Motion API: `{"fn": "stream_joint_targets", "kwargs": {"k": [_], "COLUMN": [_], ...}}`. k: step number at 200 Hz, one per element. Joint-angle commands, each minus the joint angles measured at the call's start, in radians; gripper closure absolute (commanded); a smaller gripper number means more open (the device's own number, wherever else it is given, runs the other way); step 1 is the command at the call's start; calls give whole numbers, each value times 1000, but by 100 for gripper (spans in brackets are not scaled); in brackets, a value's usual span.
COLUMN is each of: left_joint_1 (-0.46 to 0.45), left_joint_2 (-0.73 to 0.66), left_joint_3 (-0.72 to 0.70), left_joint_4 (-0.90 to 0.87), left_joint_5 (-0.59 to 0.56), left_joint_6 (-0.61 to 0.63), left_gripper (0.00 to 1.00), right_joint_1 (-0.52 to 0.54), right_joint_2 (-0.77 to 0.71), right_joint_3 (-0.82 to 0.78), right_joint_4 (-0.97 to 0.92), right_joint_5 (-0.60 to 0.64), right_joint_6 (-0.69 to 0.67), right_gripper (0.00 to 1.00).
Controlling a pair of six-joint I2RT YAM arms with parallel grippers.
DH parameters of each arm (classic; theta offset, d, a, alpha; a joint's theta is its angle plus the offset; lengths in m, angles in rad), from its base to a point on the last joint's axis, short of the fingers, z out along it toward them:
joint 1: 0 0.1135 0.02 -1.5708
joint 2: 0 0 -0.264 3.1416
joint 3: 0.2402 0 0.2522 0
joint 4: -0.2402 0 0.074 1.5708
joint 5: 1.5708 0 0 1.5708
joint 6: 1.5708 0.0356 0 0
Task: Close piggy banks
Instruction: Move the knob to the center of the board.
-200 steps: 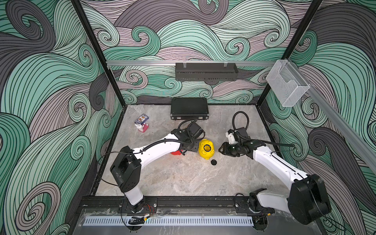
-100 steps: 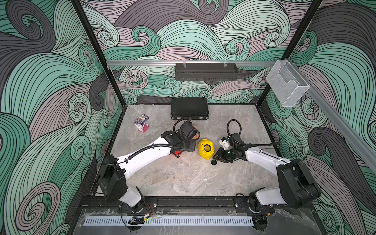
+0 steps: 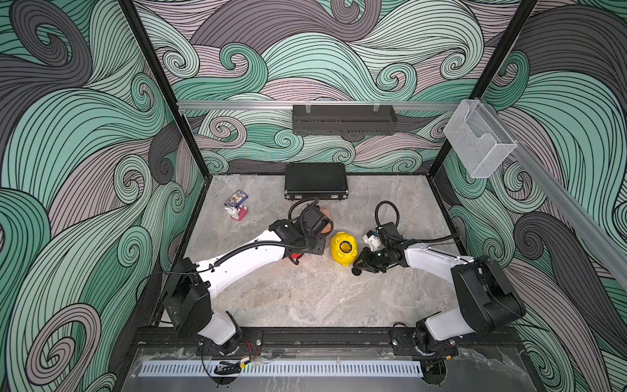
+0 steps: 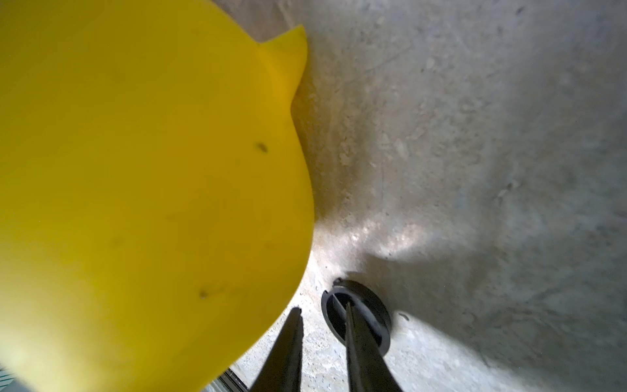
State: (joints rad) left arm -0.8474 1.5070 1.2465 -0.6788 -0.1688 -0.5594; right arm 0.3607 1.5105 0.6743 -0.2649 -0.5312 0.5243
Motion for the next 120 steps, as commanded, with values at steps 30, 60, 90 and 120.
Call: {"fn": "stream_joint_targets", "kwargs": {"k": [30,60,90,120], "left_joint_1": [2,4,5,5], "left_joint_2": [-28,-29,-35,-44], "left_joint_3": [-5,-9,-20,-22], "left_joint_4": [1,1,3,4], "left_joint_5": [-26,-24,-23,-21], "left_joint_6": [9,7,7,10], "left_gripper": [49,49,49,49], "right_joint_1": [1,2,-3,-9], "right_joint_2": [40,33,4,-21], "right_joint_3": [-11,-5,6,6], "right_joint_4": [-5,-45,-88,-148], "right_joint_5": [27,76,168,262], "right_joint_6": [-27,-45,-64,-76], "right_gripper": [75,75,75,74]}}
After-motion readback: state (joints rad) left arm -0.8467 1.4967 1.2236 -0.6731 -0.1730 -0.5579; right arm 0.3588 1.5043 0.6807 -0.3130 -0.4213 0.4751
